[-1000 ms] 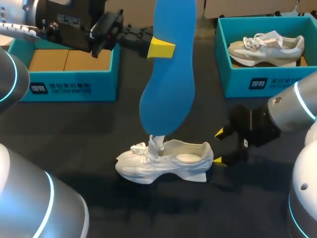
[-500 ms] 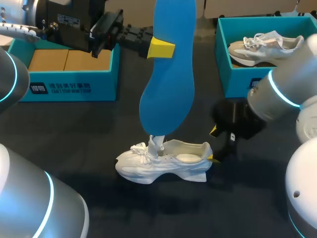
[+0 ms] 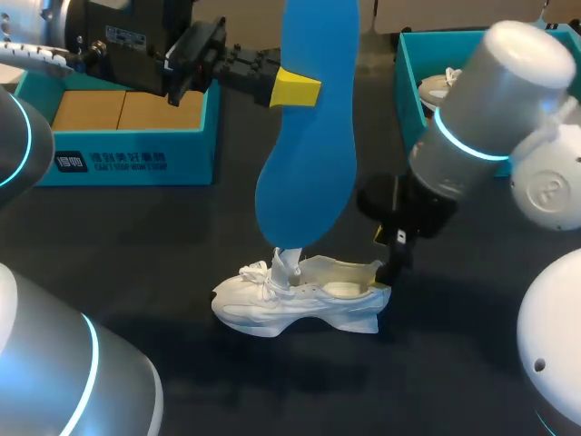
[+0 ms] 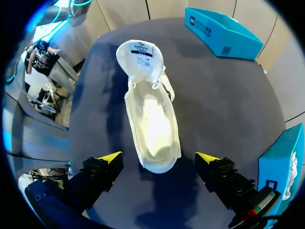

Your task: Take the shoe out of the shoebox, open the shoe tongue, remove and reinsert the insole, then place the shoe into the shoebox

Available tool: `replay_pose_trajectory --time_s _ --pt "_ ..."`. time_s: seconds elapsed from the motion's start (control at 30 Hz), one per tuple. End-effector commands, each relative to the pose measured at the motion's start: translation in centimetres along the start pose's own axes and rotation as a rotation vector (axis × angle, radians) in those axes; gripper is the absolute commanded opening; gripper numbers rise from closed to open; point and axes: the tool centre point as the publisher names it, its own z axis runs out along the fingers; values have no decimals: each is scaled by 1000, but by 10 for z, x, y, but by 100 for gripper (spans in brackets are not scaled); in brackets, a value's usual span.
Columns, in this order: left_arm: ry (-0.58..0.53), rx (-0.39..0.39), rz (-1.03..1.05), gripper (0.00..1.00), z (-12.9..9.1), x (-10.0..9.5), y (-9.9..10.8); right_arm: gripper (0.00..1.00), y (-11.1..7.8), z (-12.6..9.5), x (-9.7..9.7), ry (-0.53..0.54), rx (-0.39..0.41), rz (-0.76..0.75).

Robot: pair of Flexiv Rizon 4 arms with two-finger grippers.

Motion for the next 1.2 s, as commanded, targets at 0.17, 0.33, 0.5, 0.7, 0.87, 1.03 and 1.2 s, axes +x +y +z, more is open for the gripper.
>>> replay_pose_trajectory --time_s 0.17,0.33,0.5,0.7,0.87,1.03,1.2 --pt "0 -4 -1 0 1 -1 -1 100 11 12 3 -23 189 -23" --pt "0 -4 -1 0 1 -1 -1 100 13 14 3 -20 188 -30" --pt "0 -4 -1 0 1 -1 -1 100 21 8 0 -34 188 -50" --pt "0 -4 -1 0 1 -1 -1 100 35 13 -10 -50 161 -90" --pt "0 -4 -1 0 1 -1 -1 100 42 22 -19 -67 137 -111" --pt "0 -4 -1 0 1 -1 -1 100 44 37 -25 -101 142 -110" --pt "0 -4 -1 0 1 -1 -1 100 46 48 -30 -104 134 -107"
